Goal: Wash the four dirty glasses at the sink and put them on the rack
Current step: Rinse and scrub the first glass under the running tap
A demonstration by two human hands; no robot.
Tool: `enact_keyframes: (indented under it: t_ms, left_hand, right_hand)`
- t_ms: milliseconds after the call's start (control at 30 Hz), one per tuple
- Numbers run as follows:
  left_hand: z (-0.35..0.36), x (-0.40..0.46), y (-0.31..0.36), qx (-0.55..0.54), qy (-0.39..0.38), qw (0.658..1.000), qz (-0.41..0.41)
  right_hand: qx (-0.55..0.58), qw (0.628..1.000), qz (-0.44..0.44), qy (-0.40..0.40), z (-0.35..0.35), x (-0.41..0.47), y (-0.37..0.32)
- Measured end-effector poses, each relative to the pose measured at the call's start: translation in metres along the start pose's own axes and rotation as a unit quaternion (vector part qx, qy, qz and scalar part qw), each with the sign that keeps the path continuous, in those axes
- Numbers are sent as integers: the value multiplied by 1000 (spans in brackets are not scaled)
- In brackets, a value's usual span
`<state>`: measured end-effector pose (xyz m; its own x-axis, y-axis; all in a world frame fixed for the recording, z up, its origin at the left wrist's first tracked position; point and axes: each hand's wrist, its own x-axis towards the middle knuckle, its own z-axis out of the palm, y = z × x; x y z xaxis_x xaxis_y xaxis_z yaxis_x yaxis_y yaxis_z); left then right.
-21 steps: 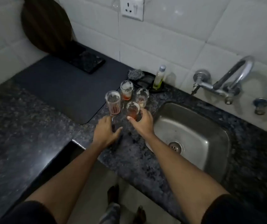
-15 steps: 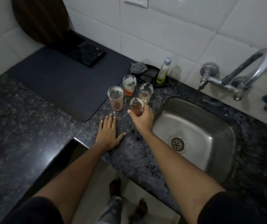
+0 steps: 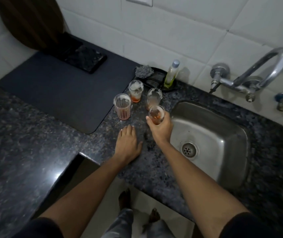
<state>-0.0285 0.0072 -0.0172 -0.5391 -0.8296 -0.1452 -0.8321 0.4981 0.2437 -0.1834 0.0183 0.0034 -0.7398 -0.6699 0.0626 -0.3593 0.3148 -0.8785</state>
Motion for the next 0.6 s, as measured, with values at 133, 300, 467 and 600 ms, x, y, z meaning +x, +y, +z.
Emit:
enact_keyframes:
  t_ms: [133, 300, 467, 600]
  left_hand:
    - [-14, 22, 42, -65, 48, 994, 76]
    - [-47, 70, 112, -113, 100, 976, 158]
    - [-81, 122, 178, -159, 117, 965, 173]
    - [-107, 153, 223, -187, 121, 959, 177]
  right_hand:
    - [12, 998, -6, 66, -55, 17, 11]
    - [16, 992, -16, 128, -130, 49, 18]
    - [34, 983, -50, 176, -191, 84, 13]
    - [48, 977, -69, 194, -219, 112, 10]
